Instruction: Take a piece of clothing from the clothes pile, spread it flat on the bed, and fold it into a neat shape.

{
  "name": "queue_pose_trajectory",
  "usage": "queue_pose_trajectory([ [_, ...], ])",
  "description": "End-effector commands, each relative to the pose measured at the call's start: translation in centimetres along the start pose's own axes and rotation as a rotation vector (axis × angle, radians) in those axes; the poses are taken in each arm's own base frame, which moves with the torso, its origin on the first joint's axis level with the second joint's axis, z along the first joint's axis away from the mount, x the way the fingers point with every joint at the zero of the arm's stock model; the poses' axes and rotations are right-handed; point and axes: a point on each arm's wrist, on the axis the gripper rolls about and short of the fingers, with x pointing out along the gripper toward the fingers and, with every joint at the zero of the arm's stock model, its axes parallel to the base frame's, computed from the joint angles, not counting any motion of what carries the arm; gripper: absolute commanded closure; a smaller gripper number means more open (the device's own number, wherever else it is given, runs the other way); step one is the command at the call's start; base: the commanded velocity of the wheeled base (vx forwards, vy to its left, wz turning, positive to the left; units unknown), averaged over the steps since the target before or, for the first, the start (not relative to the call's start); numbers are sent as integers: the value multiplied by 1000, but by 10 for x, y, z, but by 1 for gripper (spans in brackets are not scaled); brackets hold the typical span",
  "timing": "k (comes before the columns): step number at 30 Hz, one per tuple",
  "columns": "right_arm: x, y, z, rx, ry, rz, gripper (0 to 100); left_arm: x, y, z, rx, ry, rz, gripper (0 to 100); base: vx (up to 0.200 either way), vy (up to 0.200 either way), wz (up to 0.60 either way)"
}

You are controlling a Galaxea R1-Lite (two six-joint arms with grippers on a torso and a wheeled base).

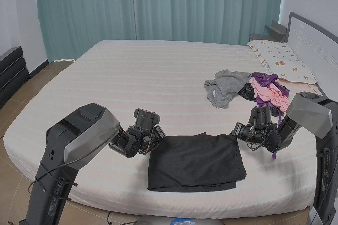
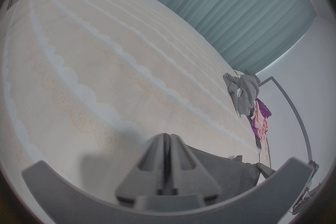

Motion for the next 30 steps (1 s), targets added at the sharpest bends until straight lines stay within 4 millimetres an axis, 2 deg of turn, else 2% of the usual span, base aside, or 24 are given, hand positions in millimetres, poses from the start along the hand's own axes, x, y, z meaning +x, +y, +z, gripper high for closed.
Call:
queue_pose_trajectory([
  [1,-1,1,2,0,-5,1,100,3,2,-1,-4,-20,17,100,0,0,0],
  [5,-1,-1,3,3,-15,-11,100,1,4,4,-20,-82,56,100,0,0,0],
  [11,4,-8,10,14,-30,-23,100,0,5,5,-25,-86,63,100,0,0,0],
  [21,14,-8,0,6,-4,-32,100,-1,5,5,-49,-86,65,100,0,0,0],
  [22,14,-8,0,6,-4,-32,0,-1,5,5,-51,-86,65,100,0,0,0],
  [23,14,-5,-1,3,-1,-29,0,-1,7,3,-50,-79,70,100,0,0,0],
  [24,13,-5,0,2,-4,-25,0,-1,8,2,-49,-76,73,0,0,0,0],
  [29,3,-7,8,14,-23,-26,0,-5,5,6,-64,-84,67,0,0,0,0],
  [30,-8,-11,10,25,-18,-29,0,-13,2,12,-105,-95,58,0,0,0,0],
])
